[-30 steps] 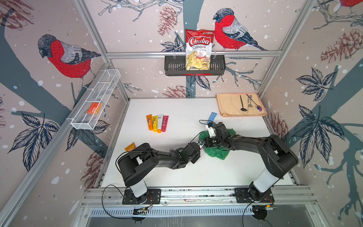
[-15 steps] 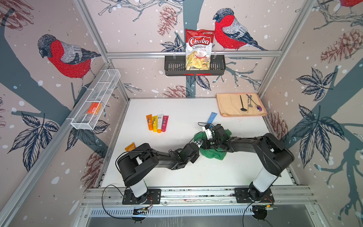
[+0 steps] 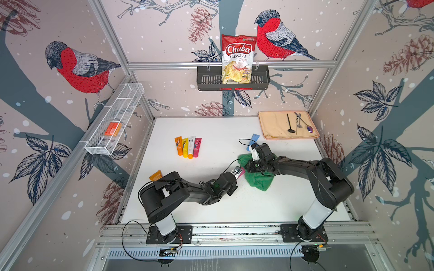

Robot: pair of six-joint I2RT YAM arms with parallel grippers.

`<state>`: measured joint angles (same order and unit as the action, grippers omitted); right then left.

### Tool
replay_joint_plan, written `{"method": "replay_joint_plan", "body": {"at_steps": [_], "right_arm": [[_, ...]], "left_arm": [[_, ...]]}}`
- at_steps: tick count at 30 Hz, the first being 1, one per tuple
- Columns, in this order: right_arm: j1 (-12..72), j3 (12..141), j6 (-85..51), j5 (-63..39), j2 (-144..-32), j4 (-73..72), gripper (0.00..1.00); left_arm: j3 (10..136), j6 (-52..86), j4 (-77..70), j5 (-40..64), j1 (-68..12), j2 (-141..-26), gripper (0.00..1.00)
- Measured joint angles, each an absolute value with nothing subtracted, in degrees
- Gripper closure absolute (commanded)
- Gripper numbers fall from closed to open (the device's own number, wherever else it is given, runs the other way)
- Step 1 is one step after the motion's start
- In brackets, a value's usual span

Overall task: Wipe the surface of the toothpaste tube
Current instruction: Wipe the dirt from the toothpaste tube.

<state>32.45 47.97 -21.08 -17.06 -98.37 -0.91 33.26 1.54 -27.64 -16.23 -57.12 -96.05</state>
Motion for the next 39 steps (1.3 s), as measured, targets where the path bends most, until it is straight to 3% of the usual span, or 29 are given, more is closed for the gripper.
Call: {"method": "replay_joint_plan", "body": {"at_steps": [16, 33, 39], "right_arm": [[37.1, 41.4, -29.9, -37.7, -98.7, -19.7, 1.00], [28.7, 43.6, -21.1, -17.0, -94.0, -2.2, 1.00], [31.6, 42.7, -21.1, -19.4, -91.6, -2.9, 1.00]], "left_arm": [[33.0, 0.2, -27.9, -23.8, -59.4, -96.5, 0.94], [31.9, -0.9, -29.8, -24.0, -59.8, -95.0, 0.95], [32.4, -0.9, -30.0, -24.0, -59.8, -95.7, 0.95]]}}
